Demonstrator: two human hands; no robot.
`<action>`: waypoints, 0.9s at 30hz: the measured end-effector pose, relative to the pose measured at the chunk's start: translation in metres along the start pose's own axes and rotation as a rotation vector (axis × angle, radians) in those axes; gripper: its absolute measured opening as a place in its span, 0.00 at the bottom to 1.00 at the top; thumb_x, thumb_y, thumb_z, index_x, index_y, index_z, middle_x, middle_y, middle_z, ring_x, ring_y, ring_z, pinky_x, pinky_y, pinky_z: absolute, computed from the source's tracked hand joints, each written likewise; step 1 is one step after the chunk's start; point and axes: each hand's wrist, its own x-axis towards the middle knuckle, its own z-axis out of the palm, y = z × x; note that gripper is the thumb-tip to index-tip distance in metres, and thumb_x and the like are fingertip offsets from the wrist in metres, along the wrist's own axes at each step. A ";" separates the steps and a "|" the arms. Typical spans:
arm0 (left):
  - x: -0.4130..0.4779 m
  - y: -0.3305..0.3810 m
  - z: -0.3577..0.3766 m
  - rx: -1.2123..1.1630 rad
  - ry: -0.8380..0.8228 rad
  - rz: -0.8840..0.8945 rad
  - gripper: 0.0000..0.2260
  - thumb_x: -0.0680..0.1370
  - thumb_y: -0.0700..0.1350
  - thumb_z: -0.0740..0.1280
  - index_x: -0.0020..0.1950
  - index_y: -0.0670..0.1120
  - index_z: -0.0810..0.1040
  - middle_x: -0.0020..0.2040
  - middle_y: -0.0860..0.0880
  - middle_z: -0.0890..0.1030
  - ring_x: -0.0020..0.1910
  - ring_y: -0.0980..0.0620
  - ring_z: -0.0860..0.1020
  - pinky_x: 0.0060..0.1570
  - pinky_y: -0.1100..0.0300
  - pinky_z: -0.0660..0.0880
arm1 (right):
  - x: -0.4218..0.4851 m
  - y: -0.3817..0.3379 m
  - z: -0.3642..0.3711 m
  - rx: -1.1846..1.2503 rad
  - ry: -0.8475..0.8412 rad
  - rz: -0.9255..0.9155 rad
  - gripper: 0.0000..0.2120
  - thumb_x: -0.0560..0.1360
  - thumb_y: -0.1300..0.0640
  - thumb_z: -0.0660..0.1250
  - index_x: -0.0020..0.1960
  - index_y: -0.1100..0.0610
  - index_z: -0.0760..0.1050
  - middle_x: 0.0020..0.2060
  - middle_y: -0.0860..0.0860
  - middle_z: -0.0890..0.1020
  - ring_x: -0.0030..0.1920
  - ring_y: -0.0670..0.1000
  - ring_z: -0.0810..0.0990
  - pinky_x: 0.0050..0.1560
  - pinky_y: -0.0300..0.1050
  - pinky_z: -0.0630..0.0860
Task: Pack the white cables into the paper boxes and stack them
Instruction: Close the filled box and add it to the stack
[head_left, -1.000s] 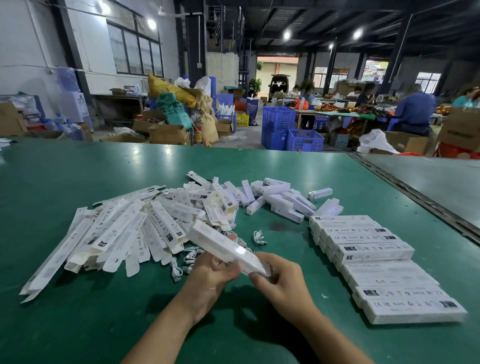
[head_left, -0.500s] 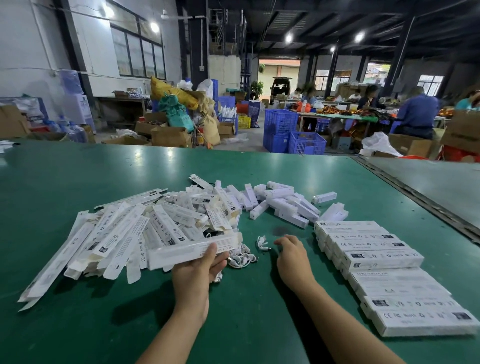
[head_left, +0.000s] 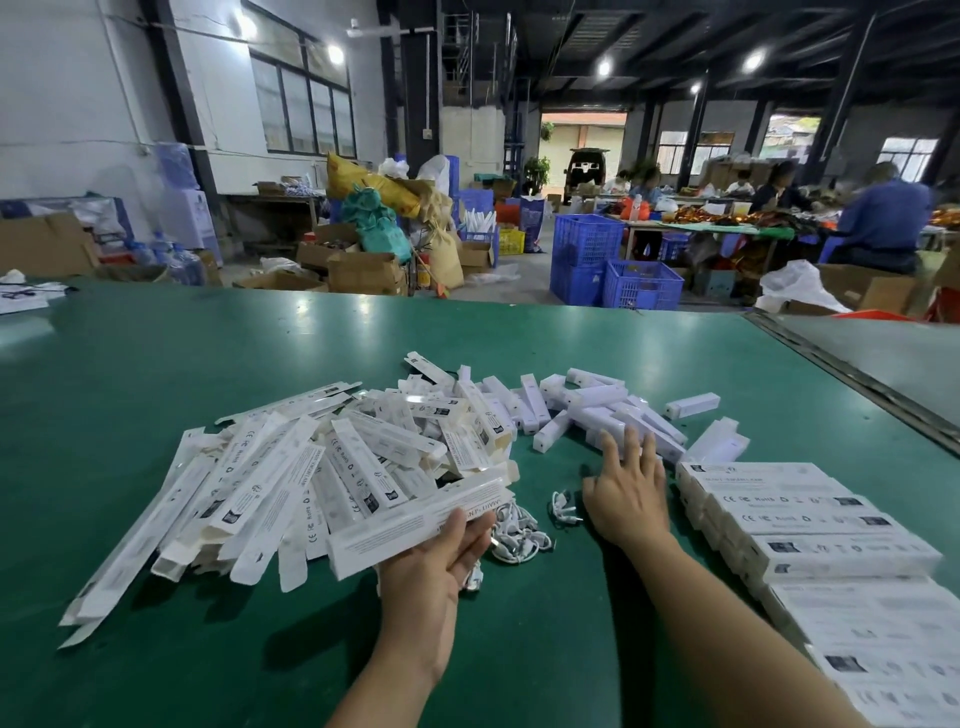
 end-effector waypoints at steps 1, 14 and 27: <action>0.001 -0.001 0.000 -0.004 -0.011 -0.003 0.18 0.71 0.38 0.70 0.61 0.43 0.78 0.53 0.38 0.85 0.50 0.40 0.85 0.42 0.58 0.82 | 0.005 0.001 0.000 -0.001 -0.009 0.004 0.32 0.77 0.50 0.55 0.78 0.51 0.47 0.79 0.57 0.41 0.78 0.60 0.37 0.76 0.57 0.41; 0.008 -0.003 -0.007 0.014 -0.079 -0.019 0.18 0.71 0.38 0.69 0.62 0.42 0.78 0.53 0.38 0.85 0.51 0.40 0.85 0.41 0.58 0.82 | 0.027 -0.001 -0.003 -0.089 0.058 0.096 0.31 0.75 0.50 0.58 0.76 0.52 0.53 0.73 0.57 0.59 0.70 0.60 0.61 0.64 0.59 0.63; 0.009 -0.004 -0.009 0.020 -0.076 -0.026 0.16 0.71 0.39 0.69 0.59 0.40 0.78 0.51 0.38 0.85 0.48 0.41 0.85 0.41 0.58 0.82 | -0.004 0.003 0.002 0.250 0.080 -0.103 0.23 0.78 0.64 0.60 0.72 0.55 0.64 0.66 0.58 0.72 0.63 0.61 0.71 0.58 0.53 0.70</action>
